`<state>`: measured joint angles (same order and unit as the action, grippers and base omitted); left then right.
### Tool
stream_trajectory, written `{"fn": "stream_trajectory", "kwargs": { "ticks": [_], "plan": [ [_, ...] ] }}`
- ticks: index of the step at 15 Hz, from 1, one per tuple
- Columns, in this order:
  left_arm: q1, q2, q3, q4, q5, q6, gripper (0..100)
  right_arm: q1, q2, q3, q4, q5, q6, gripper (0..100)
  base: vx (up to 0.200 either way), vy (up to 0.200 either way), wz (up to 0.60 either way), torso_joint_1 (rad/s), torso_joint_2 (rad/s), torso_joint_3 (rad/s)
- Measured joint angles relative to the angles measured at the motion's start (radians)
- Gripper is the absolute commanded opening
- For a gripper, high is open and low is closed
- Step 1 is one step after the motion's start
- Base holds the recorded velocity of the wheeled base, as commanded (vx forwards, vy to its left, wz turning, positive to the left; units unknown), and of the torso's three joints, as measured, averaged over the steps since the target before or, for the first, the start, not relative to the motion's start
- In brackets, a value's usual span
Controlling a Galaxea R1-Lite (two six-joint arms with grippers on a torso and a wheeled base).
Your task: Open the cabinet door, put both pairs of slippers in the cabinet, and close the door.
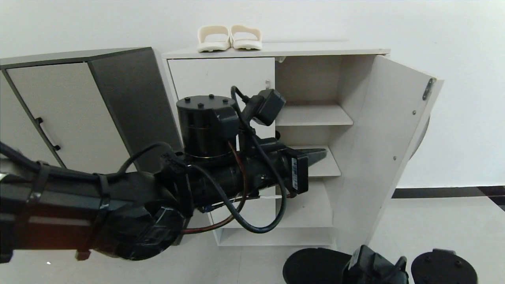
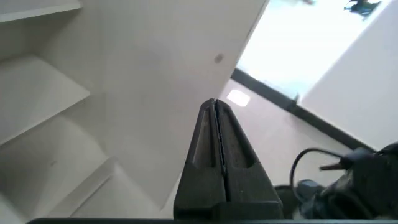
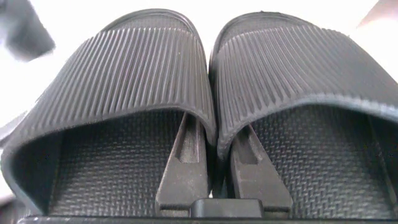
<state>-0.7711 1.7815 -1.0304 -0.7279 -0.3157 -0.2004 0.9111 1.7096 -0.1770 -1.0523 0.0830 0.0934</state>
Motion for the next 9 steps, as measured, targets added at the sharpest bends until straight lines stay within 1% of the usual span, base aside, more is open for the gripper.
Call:
{"fn": "stream_trajectory", "kwargs": {
  "ticks": [1,2,5,6,7,8,9],
  "plan": [
    [0.018,-0.033,0.051,0.000,0.048,0.020,0,-0.023,0.017,-0.039,0.003,-0.085,0.033,0,0.000,0.000,0.00,0.000,0.00,0.000],
    [0.035,-0.082,0.118,0.000,0.109,0.035,0,-0.042,0.039,-0.083,0.006,-0.161,0.057,0,0.000,0.000,0.00,0.000,0.00,0.000],
    [0.079,-0.286,0.305,0.026,0.293,0.071,0,-0.070,0.109,-0.194,0.012,-0.359,0.074,0,0.000,0.000,0.00,0.000,0.00,0.000],
    [0.110,-0.384,0.357,0.074,0.335,0.084,0,-0.071,0.130,-0.221,0.012,-0.419,0.075,0,0.000,0.000,0.00,0.000,0.00,0.000],
    [0.158,-0.492,0.393,0.142,0.363,0.099,0,-0.074,0.150,-0.247,0.011,-0.461,0.076,0,0.000,0.000,0.00,0.000,0.00,0.000],
    [0.221,-0.616,0.422,0.230,0.386,0.109,0,-0.081,0.168,-0.266,0.009,-0.481,0.076,0,0.000,0.000,0.00,0.000,0.00,0.000],
    [0.294,-0.759,0.447,0.351,0.404,0.119,0,-0.086,0.180,-0.276,0.008,-0.487,0.076,0,0.000,0.000,0.00,0.000,0.00,0.000]
  ]
}}
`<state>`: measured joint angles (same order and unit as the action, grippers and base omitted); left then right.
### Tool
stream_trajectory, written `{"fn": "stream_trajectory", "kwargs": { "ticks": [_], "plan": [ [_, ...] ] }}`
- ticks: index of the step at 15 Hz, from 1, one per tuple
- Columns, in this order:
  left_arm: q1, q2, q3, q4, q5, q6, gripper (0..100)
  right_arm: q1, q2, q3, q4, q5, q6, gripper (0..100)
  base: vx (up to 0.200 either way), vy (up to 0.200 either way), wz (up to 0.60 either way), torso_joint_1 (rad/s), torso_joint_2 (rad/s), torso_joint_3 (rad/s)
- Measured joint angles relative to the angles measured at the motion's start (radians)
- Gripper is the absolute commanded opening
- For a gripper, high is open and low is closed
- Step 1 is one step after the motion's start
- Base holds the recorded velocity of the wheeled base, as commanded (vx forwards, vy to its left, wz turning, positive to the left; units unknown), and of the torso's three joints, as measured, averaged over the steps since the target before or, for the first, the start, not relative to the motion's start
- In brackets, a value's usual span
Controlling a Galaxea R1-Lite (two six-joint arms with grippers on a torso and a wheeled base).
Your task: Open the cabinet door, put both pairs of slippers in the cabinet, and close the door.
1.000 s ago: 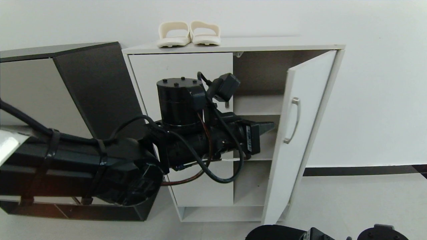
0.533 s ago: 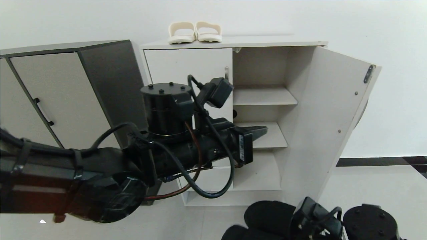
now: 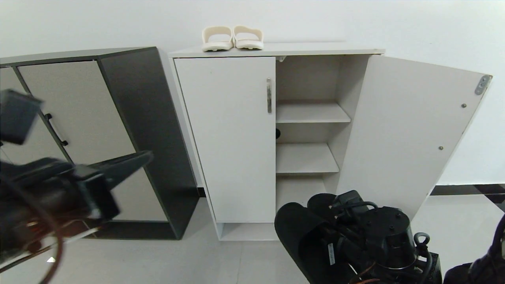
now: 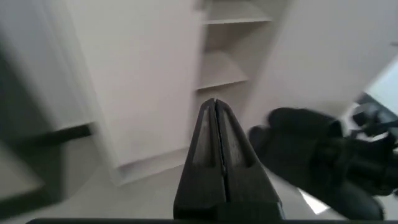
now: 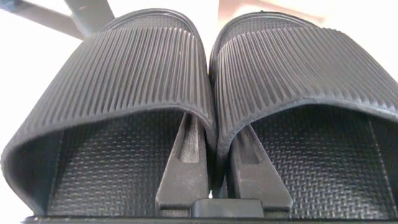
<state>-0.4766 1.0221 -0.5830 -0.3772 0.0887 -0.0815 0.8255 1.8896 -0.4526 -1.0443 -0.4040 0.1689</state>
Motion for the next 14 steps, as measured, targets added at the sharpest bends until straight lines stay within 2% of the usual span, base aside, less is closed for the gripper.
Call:
{"fn": "stream_trajectory", "kwargs": {
  "ticks": [2,4,6,7,8,10,12,13,14],
  "plan": [
    [0.144,-0.292,0.040,0.250,0.025,0.024,0,0.000,0.012,-0.005,0.000,-0.005,-0.001,0,0.000,0.000,0.00,0.000,0.00,0.000],
    [0.280,-0.562,0.091,0.434,0.051,0.041,0,-0.001,0.017,-0.006,0.000,-0.005,-0.004,0,0.000,0.000,0.00,0.000,0.00,0.000],
    [0.392,-0.779,0.204,0.519,0.157,0.048,0,0.001,0.019,-0.005,0.000,-0.004,-0.006,0,0.000,0.000,0.00,0.000,0.00,0.000],
    [0.429,-0.848,0.279,0.511,0.181,0.058,0,-0.001,0.020,-0.006,0.000,-0.004,-0.006,0,0.000,0.000,0.00,0.000,0.00,0.000],
    [0.448,-0.899,0.365,0.492,0.178,0.079,0,0.000,0.021,-0.004,0.000,-0.005,-0.006,0,0.000,0.000,0.00,0.000,0.00,0.000],
    [0.470,-0.966,0.510,0.339,0.133,0.112,0,0.005,0.022,-0.002,0.000,-0.004,-0.006,0,0.000,0.000,0.00,0.000,0.00,0.000],
    [0.477,-1.000,0.563,0.340,0.016,0.133,0,0.009,0.023,-0.002,0.000,-0.003,-0.005,0,0.000,0.000,0.00,0.000,0.00,0.000],
    [0.477,-1.008,0.574,0.379,-0.046,0.136,0,0.010,0.024,-0.003,0.000,-0.002,-0.006,0,0.000,0.000,0.00,0.000,0.00,0.000],
    [0.477,-1.014,0.577,0.379,-0.121,0.155,0,0.016,0.025,-0.008,0.000,-0.002,-0.006,0,0.000,0.000,0.00,0.000,0.00,0.000]
  ]
}}
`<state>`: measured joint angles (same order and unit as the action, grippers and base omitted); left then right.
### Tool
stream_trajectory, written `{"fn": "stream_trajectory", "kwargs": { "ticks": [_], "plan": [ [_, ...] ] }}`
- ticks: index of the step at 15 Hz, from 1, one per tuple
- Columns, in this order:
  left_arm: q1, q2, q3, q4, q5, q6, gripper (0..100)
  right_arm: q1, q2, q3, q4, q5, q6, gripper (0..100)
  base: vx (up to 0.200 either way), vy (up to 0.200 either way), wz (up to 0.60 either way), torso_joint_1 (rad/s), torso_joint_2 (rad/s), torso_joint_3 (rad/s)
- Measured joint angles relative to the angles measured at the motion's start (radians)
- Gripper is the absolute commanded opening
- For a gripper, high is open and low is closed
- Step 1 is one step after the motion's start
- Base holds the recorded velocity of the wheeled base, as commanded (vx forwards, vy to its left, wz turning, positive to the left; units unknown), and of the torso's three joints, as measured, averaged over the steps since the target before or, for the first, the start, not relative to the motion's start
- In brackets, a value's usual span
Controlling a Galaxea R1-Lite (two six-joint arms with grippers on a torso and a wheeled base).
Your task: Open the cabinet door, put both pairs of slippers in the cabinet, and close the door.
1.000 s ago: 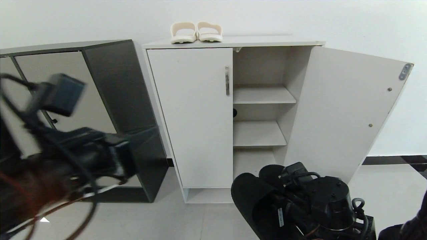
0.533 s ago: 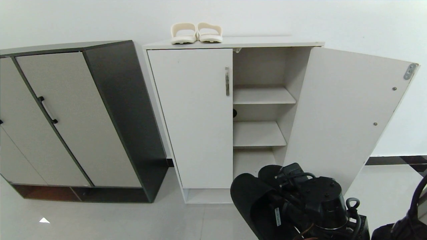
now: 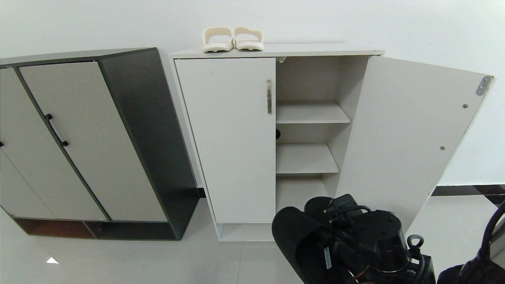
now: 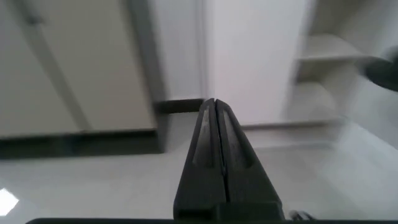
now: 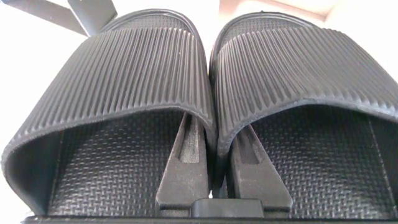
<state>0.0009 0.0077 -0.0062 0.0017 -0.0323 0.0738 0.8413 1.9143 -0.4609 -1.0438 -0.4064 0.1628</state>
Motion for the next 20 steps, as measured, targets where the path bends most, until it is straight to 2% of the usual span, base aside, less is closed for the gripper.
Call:
{"fn": "stream_trajectory", "kwargs": {
  "ticks": [1,3,6,10,12,17,20],
  "plan": [
    [0.001,-0.004,0.003,-0.002,-0.016,0.008,0,0.006,0.000,-0.009,0.000,-0.001,0.000,0,0.000,0.000,0.00,0.000,0.00,0.000],
    [0.001,-0.008,0.004,-0.002,-0.016,-0.024,0,0.013,0.003,-0.048,0.003,-0.015,0.000,0,0.000,0.000,0.00,0.000,0.00,0.000],
    [0.000,-0.010,0.004,-0.002,-0.015,-0.029,0,0.011,0.031,-0.178,0.042,-0.141,0.001,0,0.000,0.000,0.00,0.000,0.00,0.000],
    [0.000,-0.011,0.004,-0.002,-0.015,-0.033,0,-0.008,0.075,-0.391,0.245,-0.271,0.053,0,0.000,0.000,0.00,0.000,0.00,0.000],
    [0.001,-0.011,0.005,-0.002,-0.015,-0.034,0,-0.013,0.084,-0.483,0.367,-0.359,0.106,0,0.000,-0.200,0.00,0.002,0.00,0.000],
    [0.000,-0.011,0.005,0.000,-0.015,-0.034,0,-0.013,0.106,-0.525,0.381,-0.370,0.119,0,0.000,-0.200,0.00,0.001,0.00,0.000],
    [0.000,-0.011,0.004,-0.002,-0.015,-0.034,0,-0.014,0.110,-0.525,0.381,-0.369,0.119,0,0.000,0.000,0.00,0.000,0.00,0.000]
  ]
}}
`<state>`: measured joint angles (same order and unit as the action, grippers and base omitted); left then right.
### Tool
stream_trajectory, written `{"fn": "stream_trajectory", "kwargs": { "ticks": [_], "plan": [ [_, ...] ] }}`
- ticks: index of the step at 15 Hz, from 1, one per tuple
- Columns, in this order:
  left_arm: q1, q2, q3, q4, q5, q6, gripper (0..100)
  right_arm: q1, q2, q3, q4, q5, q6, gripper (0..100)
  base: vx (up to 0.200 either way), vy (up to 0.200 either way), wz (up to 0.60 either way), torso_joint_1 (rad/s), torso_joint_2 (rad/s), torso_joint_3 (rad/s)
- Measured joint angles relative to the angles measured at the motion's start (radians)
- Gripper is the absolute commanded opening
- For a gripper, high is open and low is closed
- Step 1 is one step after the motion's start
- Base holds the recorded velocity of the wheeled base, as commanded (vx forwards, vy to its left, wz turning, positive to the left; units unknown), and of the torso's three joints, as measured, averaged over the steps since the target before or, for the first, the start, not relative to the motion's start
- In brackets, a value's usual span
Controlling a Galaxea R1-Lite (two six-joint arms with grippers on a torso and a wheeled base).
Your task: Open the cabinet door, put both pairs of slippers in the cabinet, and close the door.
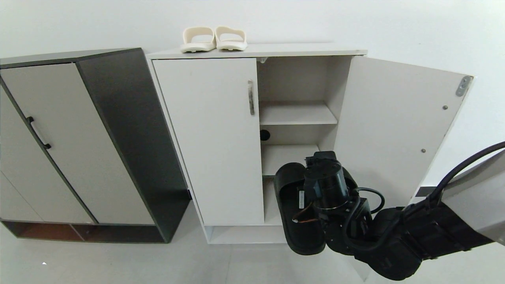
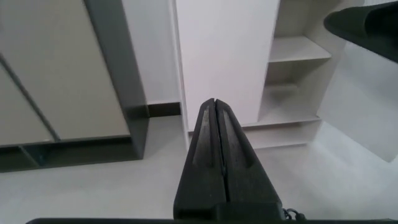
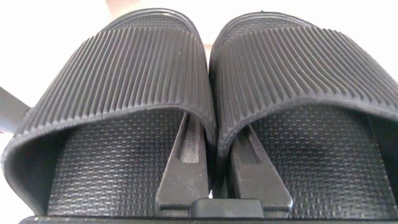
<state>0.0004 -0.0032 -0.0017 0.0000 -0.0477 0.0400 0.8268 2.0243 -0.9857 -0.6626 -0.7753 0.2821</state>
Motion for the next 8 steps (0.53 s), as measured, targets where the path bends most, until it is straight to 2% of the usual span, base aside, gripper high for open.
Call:
{"fn": "stream_trajectory", "kwargs": {
  "ticks": [8],
  "plan": [
    [0.001,0.000,0.000,0.000,0.006,-0.001,0,0.003,0.039,0.018,-0.061,0.035,0.001,0,0.000,0.000,0.00,0.000,0.00,0.000]
  ]
}}
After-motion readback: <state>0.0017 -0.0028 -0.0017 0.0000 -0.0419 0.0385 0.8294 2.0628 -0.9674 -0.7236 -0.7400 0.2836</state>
